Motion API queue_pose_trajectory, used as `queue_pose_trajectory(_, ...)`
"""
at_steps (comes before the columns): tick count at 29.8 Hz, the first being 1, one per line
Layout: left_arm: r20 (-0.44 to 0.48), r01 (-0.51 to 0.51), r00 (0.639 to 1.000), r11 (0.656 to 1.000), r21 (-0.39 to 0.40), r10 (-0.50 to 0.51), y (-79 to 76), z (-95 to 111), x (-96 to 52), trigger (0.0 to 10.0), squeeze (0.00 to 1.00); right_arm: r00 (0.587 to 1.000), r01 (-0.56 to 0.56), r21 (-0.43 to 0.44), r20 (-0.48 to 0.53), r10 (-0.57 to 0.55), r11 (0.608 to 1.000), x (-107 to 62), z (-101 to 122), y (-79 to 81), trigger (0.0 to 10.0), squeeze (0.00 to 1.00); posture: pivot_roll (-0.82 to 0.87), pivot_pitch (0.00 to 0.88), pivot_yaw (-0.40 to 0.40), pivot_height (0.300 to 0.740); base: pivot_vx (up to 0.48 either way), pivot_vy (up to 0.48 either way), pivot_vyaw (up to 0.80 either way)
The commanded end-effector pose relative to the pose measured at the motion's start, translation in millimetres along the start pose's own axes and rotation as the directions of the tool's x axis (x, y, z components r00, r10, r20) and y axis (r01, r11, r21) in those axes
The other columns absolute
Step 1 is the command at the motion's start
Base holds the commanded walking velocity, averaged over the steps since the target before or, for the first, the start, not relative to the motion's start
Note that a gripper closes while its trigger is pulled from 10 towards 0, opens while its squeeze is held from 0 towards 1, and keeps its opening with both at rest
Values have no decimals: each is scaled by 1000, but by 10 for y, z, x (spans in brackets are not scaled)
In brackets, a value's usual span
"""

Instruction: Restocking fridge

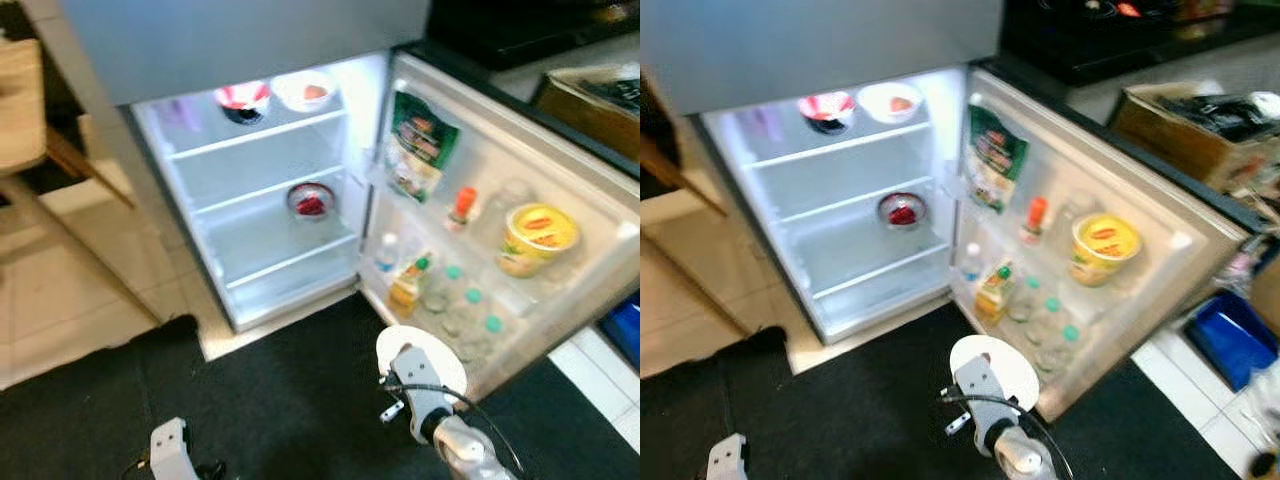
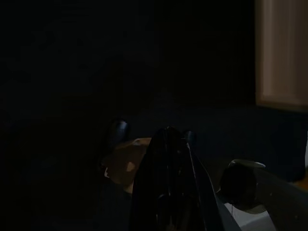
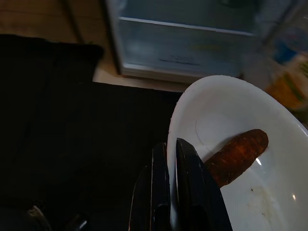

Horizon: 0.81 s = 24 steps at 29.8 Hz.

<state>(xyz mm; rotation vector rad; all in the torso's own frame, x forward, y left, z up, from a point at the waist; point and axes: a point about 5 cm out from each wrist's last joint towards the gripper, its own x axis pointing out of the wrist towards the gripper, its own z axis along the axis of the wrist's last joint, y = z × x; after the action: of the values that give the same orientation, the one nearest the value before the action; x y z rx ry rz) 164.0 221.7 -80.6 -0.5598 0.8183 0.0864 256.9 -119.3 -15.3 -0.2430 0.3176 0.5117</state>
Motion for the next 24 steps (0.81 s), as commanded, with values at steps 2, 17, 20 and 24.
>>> queue_pose_trajectory(2, -40, -5, 999, 1000, 4, 6, -24, -120, -2, 10000, 0, 1000, -10, -12, -4, 10, 1000, -19, -13, -28, 10000, 0, -98, 139, -9, 740, 0, 0, 794)
queue_pose_trajectory(17, -57, 2, 998, 1000, 26, 0, -61, -167, 9, 10000, 0, 1000, -21, -23, 3, 21, 1000, -4, 9, -13, 10000, 0, -95, 138, -8, 740, 0, 0, 794)
queue_pose_trajectory(20, -61, -1, 998, 1000, 27, 3, -55, -182, 3, 10000, 0, 1000, -19, -22, 3, 19, 1000, -6, 8, -17, 10000, 0, -95, 138, -8, 740, 0, 0, 794)
queue_pose_trajectory(24, -62, -5, 998, 1000, 24, 6, -50, -190, 0, 10000, 0, 1000, -16, -22, 4, 16, 1000, -8, 7, -21, 10000, 0, -95, 138, -8, 740, 0, 0, 794)
